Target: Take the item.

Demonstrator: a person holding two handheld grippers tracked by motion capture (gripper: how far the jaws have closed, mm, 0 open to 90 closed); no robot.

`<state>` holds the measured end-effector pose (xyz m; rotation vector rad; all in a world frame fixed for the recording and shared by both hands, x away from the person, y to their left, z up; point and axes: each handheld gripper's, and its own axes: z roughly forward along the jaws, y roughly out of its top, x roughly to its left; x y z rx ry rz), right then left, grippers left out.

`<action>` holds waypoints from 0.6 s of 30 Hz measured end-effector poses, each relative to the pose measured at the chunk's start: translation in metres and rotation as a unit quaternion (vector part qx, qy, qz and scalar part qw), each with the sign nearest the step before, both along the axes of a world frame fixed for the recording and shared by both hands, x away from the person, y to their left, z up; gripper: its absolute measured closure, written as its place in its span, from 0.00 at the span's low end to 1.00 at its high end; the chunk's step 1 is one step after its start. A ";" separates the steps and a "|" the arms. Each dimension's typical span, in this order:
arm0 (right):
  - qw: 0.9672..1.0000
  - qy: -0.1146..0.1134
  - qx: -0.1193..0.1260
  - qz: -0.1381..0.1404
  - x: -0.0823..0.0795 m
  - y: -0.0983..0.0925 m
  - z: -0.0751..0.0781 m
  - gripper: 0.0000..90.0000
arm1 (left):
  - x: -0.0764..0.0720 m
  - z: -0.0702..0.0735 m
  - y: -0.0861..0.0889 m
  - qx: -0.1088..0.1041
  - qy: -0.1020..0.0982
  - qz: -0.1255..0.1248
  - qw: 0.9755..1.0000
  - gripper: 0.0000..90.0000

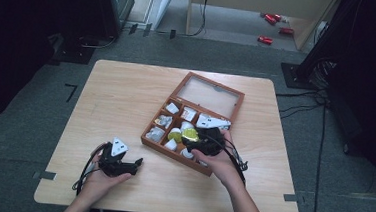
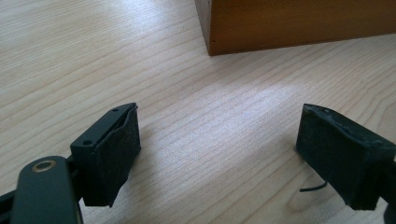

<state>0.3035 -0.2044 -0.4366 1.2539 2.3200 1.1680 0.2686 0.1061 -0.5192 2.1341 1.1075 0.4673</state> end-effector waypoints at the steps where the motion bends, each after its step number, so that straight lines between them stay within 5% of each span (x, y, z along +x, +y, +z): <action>1: 1.000 -0.001 0.000 -0.001 -0.001 -0.001 0.001 0.43 | 0.000 0.000 0.000 0.000 0.000 0.000 1.000 0.16; 18: 0.999 -0.015 0.011 -0.035 -0.008 -0.038 0.013 0.43 | 0.000 0.000 0.000 0.000 0.000 0.000 1.000 0.16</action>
